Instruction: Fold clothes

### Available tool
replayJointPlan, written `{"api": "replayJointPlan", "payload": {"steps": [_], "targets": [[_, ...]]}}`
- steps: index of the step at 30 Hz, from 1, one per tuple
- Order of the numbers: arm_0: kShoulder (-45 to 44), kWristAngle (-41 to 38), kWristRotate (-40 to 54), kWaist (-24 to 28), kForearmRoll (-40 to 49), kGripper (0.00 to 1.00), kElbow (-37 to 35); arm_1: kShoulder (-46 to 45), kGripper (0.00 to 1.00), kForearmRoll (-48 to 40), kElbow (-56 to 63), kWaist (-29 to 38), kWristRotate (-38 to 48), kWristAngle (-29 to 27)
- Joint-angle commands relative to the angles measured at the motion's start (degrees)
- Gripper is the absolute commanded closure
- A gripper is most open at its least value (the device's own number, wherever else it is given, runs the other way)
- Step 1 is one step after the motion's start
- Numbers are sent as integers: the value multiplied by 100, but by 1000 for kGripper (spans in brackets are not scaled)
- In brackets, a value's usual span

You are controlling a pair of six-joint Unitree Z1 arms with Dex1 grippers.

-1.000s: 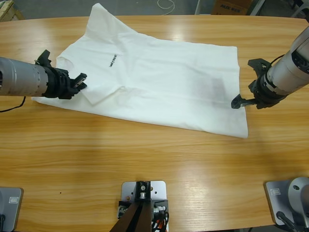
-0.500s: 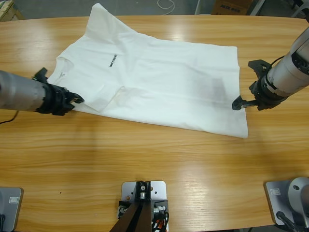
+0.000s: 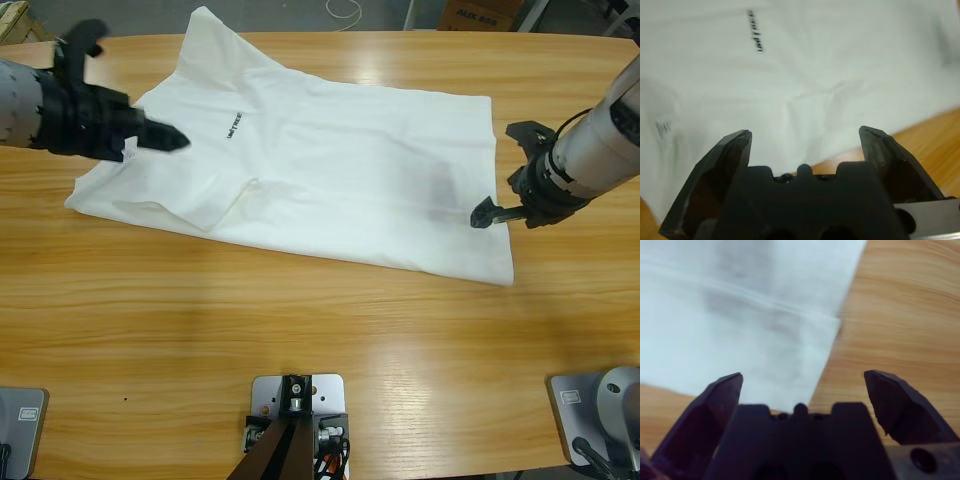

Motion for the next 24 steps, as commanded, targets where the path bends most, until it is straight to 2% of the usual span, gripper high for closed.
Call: {"api": "replayJointPlan", "payload": {"steps": [1,3,5,11,14,22,24], "targets": [[857,-11,3166,63,1459,170,-74,-66,147,-13,-144,56,-403,527],[972,361,3976,118,1518,170,-122,-97,147,-27,-145,56,-491,524],[1116,472,4386,272,1520,170,-392,-124,142,-22,-145,57,-558,468],[1457,470,4412,840,1531,174,-1259,-60,133,-5,-137,56,-567,418],[1817,455,4772,859,1866,174,-1612,28,133,-20,-142,56,-565,440],[2204,423,5446,785,2215,179,-1194,398,116,-49,-318,-104,-864,659],[2403,472,5430,727,2213,179,-1201,506,69,-45,-469,-125,-971,659]]}}
